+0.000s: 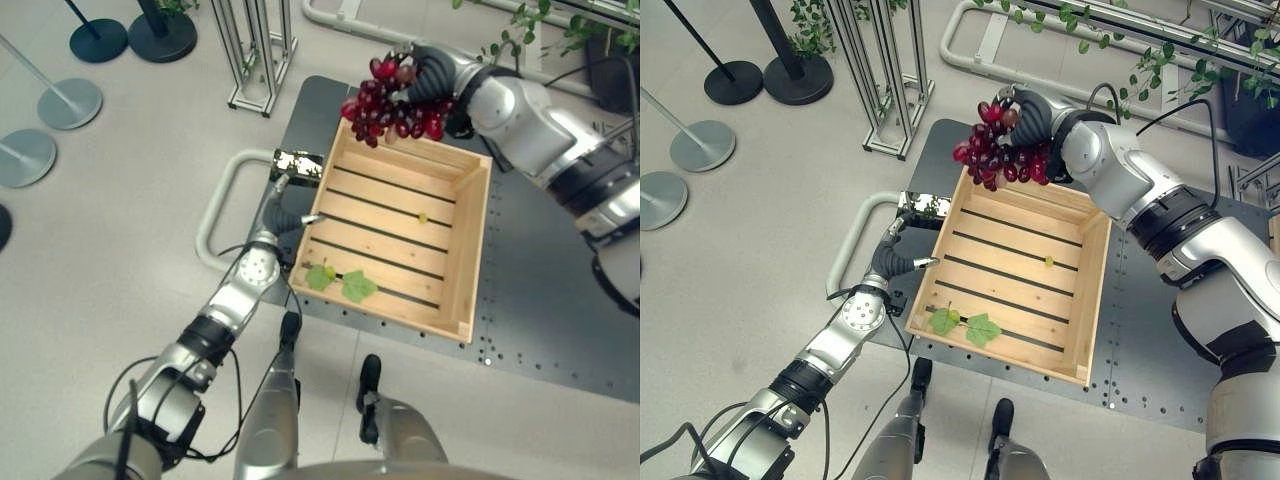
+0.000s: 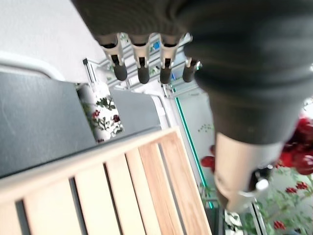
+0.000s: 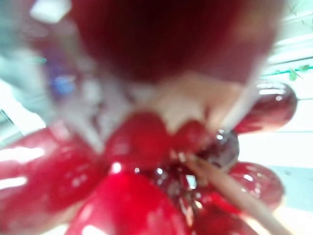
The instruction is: Pick up the fruits from the basket on one side to the basket on the other side
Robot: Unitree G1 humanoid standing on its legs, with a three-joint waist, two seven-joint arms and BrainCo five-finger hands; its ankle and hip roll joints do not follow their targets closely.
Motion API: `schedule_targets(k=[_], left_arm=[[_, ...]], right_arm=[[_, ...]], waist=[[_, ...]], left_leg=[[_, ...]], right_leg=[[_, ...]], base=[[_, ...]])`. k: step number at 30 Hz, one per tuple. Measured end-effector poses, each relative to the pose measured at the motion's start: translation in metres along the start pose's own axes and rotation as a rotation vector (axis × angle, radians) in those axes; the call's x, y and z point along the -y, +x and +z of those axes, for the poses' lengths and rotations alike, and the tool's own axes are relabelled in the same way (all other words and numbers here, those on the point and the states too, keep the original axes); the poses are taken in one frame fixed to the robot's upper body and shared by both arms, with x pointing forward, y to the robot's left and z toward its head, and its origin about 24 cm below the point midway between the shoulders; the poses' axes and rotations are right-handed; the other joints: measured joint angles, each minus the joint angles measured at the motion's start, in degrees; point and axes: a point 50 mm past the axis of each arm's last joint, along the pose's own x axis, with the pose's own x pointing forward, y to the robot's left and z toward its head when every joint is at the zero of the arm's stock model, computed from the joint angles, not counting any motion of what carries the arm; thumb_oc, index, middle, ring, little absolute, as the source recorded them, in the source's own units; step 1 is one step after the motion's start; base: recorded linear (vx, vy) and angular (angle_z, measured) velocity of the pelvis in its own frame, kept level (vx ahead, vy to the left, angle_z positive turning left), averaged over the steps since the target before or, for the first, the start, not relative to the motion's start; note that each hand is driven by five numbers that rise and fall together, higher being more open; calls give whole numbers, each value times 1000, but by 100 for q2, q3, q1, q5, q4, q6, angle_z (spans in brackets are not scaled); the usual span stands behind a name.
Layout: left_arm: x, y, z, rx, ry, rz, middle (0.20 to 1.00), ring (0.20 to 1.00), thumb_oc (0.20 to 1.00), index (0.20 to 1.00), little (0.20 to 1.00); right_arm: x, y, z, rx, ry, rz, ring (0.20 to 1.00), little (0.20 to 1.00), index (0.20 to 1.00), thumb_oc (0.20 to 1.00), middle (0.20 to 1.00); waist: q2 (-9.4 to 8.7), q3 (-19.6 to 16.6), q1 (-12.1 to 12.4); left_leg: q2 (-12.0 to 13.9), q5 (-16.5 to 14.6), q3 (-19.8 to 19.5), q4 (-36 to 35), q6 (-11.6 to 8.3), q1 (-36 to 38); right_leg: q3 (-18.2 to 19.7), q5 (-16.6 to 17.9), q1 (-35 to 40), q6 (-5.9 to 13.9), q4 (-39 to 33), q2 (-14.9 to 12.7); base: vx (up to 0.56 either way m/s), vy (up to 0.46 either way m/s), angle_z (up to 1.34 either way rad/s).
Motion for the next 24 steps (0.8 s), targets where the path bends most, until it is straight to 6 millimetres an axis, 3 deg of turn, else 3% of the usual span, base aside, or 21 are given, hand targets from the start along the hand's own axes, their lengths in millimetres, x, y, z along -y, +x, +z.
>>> schedule_targets(k=[9, 16, 24], left_arm=[[7, 1, 3, -6, -60, -40, 1000, 1000, 1000, 1000, 1000], [-9, 5, 6, 19, 27, -123, 1000, 1000, 1000, 1000, 1000], [6, 14, 28, 82, 25, -192, 1000, 1000, 1000, 1000, 1000]], right_arm=[[-27, 8, 20, 56, -57, 119, 200, 200, 200, 200, 200], [-27, 7, 13, 22, -99, 106, 200, 200, 200, 200, 200], [-32, 10, 6, -12, -36, 91, 200, 200, 200, 200, 200]], waist=[[-89, -53, -3], [-79, -58, -18], [9, -104, -33]], left_leg=[[0, 0, -1, -7, 0, -4], [-8, 1, 9, -14, 2, -4], [-19, 1, 10, -16, 2, -4]], right_leg=[[1, 0, -7, 0, -3, -2], [10, -1, -15, 2, -5, -16], [11, -5, -14, 7, -7, -27]], base=[[0, 5, 0], [1, 12, 0], [0, 0, 0]])
